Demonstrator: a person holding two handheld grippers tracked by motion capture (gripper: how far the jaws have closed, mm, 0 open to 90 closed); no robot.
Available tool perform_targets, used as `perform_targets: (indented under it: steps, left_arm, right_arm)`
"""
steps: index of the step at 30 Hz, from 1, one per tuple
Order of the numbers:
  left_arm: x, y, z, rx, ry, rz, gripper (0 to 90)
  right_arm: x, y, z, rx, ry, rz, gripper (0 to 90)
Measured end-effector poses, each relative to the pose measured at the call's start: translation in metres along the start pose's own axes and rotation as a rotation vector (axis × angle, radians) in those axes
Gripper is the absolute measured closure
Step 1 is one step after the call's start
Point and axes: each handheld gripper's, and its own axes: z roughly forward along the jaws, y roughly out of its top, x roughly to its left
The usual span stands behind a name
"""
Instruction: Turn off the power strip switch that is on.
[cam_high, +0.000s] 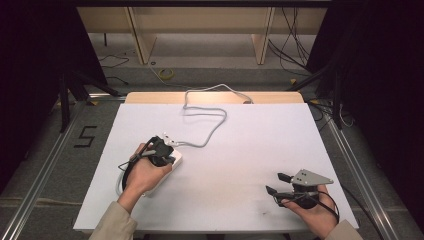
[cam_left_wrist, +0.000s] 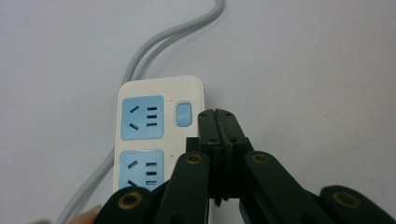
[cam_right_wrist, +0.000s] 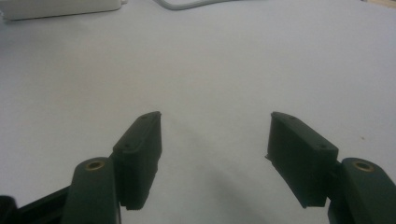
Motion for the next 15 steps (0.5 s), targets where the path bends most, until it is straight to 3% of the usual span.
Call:
perform_targets:
  steps: [15]
  left_arm:
    - [0.006,0.0029,0.004,0.023,-0.002,-0.016,89.9]
  right_arm:
    - [0.0003,0.0,-0.0002,0.002,0.001,0.001,36.0]
